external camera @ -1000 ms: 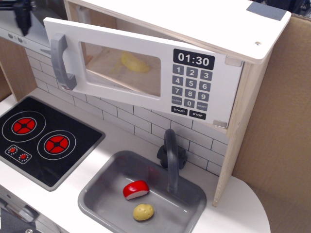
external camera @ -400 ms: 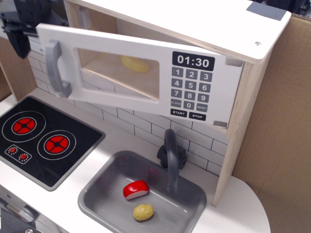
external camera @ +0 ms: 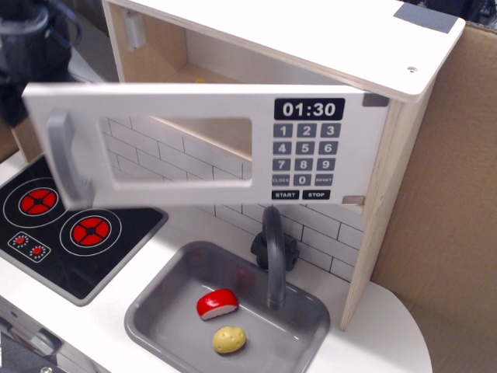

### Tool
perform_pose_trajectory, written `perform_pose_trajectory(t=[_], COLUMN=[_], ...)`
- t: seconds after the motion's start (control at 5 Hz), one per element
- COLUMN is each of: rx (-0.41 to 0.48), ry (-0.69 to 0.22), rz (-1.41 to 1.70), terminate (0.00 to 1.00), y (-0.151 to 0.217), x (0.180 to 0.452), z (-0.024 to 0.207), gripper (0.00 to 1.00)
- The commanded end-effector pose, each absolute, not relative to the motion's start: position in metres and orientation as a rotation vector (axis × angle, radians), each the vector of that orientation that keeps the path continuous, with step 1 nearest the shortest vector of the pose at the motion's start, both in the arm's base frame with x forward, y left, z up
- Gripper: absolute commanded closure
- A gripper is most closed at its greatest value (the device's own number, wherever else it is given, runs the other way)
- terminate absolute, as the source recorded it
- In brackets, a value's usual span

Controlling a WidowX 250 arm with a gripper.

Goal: Open microwave

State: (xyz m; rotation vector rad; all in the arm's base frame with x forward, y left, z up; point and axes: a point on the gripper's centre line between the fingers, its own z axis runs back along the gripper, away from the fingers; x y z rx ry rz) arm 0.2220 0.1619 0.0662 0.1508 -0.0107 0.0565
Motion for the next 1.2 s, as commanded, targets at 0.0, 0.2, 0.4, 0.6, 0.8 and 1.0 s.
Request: perform_pose_trajectory(t=[0.0,0.2,0.4,0.6,0.8,1.0], rx=[0.162,0.148,0.133,0.122,0.102,0.068], ry=[0.011,-0.001,-0.008,0.002,0.001,-0.01], rz=[-0.03,-0.055,-0.071,-0.07,-0.044,-0.002], terminate=[0.0,0.0,0.0,0.0,0.0,1.0], y=[0.12,0.095,0.072,0.051,0.039,0.039], x=[0.172,0.164,0.164,0.166,0.168,0.174], z=[0.081,0.077,0.074,0.075,0.078,0.089], gripper=[0.0,0.0,0.0,0.0,0.0,0.0])
